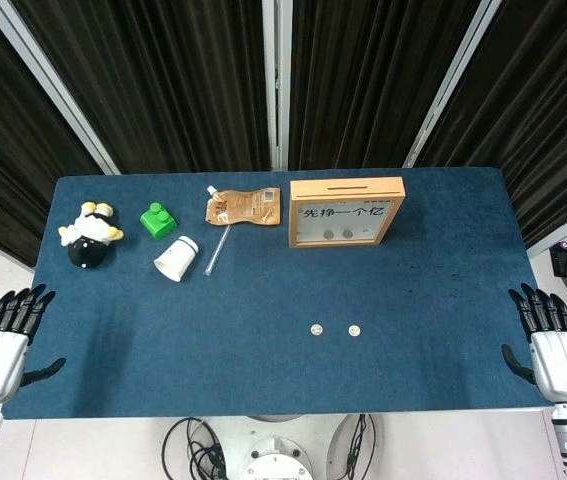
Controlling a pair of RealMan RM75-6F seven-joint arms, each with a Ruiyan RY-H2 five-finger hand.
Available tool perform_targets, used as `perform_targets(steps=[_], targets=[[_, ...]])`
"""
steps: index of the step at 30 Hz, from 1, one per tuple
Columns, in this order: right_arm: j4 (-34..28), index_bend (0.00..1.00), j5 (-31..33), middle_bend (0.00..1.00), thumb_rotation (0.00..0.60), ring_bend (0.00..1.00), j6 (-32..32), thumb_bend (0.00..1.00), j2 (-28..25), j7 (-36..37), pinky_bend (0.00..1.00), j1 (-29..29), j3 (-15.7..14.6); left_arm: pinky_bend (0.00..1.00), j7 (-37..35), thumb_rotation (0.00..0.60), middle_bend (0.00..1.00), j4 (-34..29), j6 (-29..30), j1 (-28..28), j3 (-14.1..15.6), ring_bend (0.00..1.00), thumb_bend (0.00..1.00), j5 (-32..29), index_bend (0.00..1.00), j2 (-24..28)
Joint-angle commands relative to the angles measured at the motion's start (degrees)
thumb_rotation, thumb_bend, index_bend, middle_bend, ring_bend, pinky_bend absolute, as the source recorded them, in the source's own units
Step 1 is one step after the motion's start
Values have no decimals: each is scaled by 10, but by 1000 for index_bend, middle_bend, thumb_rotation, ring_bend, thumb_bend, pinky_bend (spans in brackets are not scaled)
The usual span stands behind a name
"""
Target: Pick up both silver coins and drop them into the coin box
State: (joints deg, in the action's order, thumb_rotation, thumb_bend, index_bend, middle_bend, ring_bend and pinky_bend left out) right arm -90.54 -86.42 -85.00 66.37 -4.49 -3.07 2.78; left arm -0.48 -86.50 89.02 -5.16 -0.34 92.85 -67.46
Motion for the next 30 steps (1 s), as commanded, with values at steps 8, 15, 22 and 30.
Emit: perform_targets(steps=[8,15,22,30], targets=[[1,0,-10,0,600,0,6,272,3,-3,0,-3,-6,0,-3,600,11,5,8,6,5,0,87,4,64,-4],[-12,0,-33,0,600,0,49,273,15,-41,0,-28,-23,0,-1,600,11,-1,11,5,2,0,87,6,63,0],[-14,0,-46,0,600,0,110,273,49,-84,0,-70,-26,0,-2,600,11,9,12,7,6,0,87,8,63,-8],[12,12,-58,0,600,0,162,271,109,-133,0,-123,-14,0,-14,600,11,24,13,9,6,0,87,6,64,-15]])
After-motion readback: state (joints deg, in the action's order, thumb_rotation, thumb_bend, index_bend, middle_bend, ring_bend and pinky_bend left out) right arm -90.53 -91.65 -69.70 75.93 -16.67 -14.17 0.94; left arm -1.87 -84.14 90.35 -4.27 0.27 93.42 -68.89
